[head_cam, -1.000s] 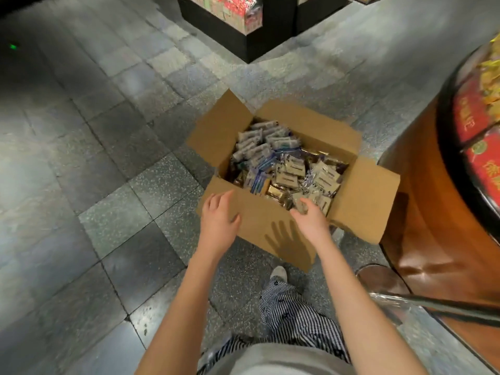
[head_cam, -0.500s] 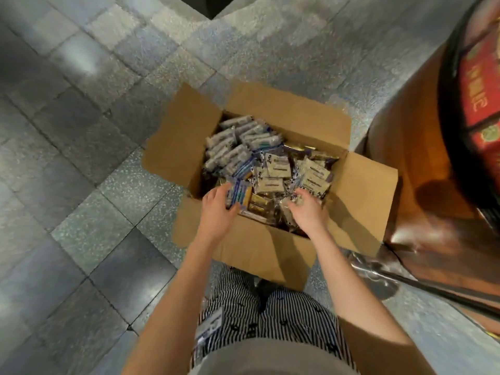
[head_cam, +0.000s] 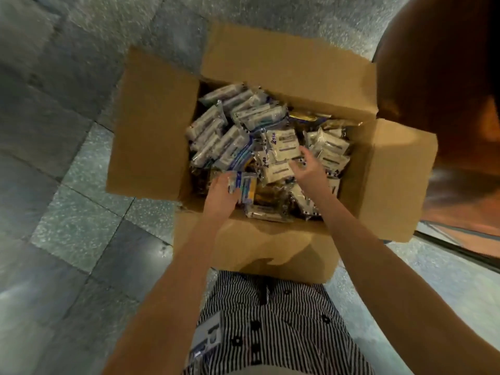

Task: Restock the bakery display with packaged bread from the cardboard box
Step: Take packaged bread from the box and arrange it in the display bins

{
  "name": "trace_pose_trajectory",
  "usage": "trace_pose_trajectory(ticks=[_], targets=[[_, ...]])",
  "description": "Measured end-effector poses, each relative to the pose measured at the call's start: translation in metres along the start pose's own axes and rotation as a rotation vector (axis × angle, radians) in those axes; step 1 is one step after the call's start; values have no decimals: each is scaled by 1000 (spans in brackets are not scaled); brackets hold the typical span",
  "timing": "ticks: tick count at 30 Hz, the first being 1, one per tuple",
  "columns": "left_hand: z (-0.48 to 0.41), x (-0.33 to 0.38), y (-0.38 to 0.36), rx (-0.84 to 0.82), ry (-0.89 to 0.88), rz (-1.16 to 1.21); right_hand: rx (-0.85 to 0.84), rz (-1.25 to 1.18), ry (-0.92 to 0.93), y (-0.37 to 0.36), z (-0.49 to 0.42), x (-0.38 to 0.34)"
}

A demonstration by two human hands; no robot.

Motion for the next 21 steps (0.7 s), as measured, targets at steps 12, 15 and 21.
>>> trace_pose_trajectory(ticks=[12, 15, 21], targets=[[-84, -48, -17, -98, 27, 6, -22, 75, -71, -37, -110, 20], [-85, -53, -24, -144, 69, 77, -34, 124, -60, -42, -120, 24], [-83, -56, -28, -80, 130, 357, -34, 158, -56, -49, -111, 21]])
Point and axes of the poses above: each hand's wrist, its own z-axis away from the middle knuckle, its own y-axis out of the back of the hand, x = y × z, the point moved 5 cm from there along -z, towards the middle knuckle
